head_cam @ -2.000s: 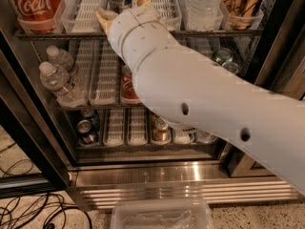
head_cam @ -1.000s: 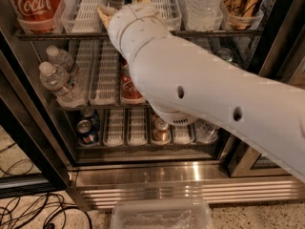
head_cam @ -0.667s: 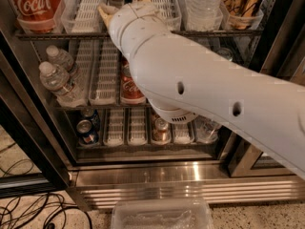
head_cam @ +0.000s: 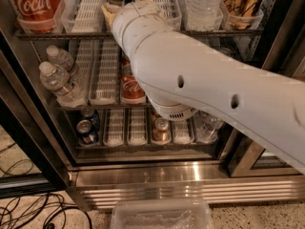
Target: Pick redbull can from top shelf of fridge
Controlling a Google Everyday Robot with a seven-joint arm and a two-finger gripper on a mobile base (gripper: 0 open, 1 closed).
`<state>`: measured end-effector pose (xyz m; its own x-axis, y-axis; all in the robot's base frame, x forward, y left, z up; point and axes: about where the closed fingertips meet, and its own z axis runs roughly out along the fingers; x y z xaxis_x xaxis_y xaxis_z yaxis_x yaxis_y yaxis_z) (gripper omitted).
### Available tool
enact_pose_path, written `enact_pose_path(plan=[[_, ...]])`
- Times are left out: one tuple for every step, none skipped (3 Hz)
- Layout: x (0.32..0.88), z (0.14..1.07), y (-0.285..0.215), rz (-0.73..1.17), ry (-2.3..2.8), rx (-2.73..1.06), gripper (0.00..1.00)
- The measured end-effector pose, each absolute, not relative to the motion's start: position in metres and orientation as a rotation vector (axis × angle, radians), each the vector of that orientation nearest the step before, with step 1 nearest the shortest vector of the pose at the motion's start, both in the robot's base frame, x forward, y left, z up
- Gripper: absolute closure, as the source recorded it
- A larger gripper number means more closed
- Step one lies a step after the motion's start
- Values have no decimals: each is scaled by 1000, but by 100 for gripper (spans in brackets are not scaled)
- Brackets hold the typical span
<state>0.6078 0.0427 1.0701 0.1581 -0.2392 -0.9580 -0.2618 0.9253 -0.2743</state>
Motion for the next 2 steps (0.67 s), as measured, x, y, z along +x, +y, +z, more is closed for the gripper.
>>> enact_pose_path(plan=[[610,1070,43,21,1428,-419,61],[611,1070,44,28,1428,-414,84]])
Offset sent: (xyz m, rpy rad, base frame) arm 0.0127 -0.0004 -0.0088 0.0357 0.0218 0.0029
